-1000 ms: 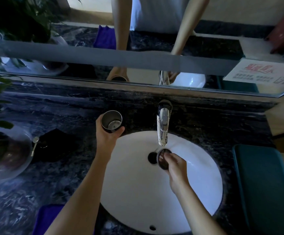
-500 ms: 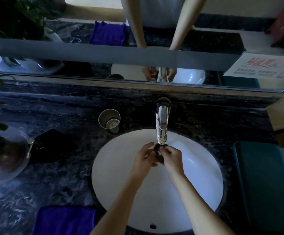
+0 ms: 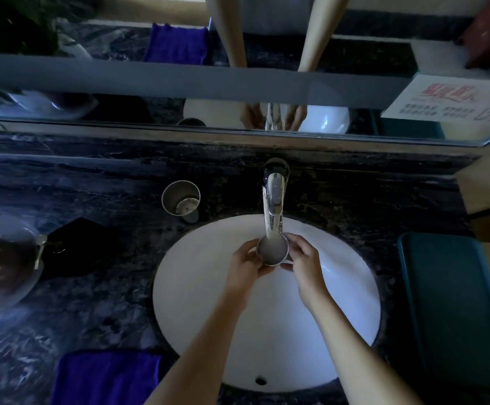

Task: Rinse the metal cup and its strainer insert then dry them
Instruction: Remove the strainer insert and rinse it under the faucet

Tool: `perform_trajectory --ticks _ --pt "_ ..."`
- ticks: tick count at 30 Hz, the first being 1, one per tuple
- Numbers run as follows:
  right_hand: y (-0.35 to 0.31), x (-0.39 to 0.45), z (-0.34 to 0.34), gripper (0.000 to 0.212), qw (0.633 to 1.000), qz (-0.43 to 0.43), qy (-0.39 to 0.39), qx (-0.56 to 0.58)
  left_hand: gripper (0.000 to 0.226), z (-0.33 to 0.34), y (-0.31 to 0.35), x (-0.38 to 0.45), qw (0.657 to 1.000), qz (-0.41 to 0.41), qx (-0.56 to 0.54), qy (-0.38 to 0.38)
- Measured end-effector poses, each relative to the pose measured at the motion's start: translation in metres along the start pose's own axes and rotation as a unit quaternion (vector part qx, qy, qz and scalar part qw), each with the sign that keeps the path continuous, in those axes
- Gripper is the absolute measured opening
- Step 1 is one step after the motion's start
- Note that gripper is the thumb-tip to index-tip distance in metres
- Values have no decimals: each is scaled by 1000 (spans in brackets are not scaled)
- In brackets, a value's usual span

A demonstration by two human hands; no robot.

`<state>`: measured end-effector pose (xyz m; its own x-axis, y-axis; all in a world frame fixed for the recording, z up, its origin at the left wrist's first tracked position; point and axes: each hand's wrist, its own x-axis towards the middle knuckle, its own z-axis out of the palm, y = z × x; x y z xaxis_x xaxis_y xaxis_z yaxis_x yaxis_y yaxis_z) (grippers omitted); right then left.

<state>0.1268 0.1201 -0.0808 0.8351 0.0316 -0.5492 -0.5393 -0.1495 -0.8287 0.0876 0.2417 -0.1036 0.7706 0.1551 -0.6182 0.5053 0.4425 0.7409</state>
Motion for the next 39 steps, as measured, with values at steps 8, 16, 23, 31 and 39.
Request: perform_trajectory --ticks 8,16,23,31,39 --pt "8 1 -1 43 995 6 -85 43 39 5 4 3 995 -62 -72 -33" --pt "12 1 9 19 998 -26 -60 -9 44 2 -2 9 989 -96 -60 -100" --pt "22 21 6 38 999 24 -8 -20 42 -5 -6 9 989 -132 -44 -45" --pt "9 20 3 20 985 112 21 130 31 -8 -7 20 995 -44 -85 29" --pt "3 16 -4 23 931 210 33 297 37 15 9 22 995 -78 -66 -3"
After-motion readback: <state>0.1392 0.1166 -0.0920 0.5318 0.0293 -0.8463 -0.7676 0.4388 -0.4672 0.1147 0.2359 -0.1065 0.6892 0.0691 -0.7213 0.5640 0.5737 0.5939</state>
